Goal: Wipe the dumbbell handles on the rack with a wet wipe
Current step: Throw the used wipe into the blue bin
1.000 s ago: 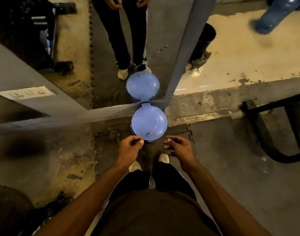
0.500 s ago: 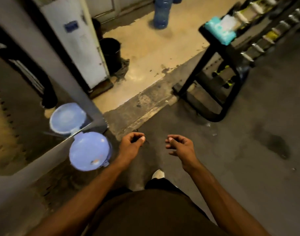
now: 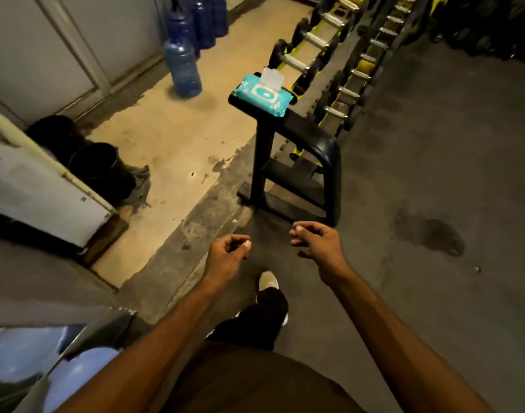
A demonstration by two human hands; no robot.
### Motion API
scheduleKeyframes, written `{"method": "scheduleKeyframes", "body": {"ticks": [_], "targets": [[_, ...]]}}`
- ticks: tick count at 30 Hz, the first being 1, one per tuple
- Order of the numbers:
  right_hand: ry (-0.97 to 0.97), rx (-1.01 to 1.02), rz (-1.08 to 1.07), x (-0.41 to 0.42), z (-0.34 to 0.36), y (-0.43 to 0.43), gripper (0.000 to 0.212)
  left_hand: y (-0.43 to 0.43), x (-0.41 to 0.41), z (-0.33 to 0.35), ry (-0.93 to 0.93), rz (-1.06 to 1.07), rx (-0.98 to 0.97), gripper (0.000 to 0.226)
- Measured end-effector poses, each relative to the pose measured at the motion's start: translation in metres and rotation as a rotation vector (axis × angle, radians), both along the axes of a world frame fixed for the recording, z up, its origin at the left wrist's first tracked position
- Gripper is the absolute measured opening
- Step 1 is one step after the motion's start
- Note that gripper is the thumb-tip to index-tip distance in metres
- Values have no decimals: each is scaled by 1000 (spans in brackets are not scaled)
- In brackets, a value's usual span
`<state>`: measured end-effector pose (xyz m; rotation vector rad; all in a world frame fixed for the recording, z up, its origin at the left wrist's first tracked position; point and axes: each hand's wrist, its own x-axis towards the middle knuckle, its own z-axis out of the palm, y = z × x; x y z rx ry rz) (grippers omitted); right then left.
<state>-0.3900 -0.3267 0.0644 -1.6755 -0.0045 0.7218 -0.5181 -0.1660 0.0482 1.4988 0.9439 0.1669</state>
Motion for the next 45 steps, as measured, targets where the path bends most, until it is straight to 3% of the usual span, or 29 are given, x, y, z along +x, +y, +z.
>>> {"method": "scheduleKeyframes", "body": {"ticks": [9, 15, 22, 24, 29, 31, 37, 42, 45], "targets": [[34, 14, 2, 194, 8, 65, 11, 53, 202, 13, -48, -2, -16, 13], [61, 13, 113, 301, 6, 137, 10, 107, 290, 21, -43, 179, -28, 12], [45, -42, 287, 416, -15, 226, 8, 167, 385, -3, 24, 288, 100, 11], [23, -73, 309, 448, -27, 246, 8, 179, 411, -11, 95, 231, 187, 14], [-276, -232, 363, 518, -54, 288, 27, 201, 464, -32, 399, -150, 660, 54], [-403, -274, 431, 536, -55, 302, 26, 207, 479, -36, 501, -264, 737, 70], [-501, -185, 695, 556, -55, 323, 45, 209, 488, -49, 731, -439, 740, 77], [-1035, -15, 912, 553, -59, 323, 30, 202, 491, -48, 745, -413, 670, 81], [-1160, -161, 1201, 544, -61, 325, 54, 202, 491, -48, 743, -403, 666, 83]]}}
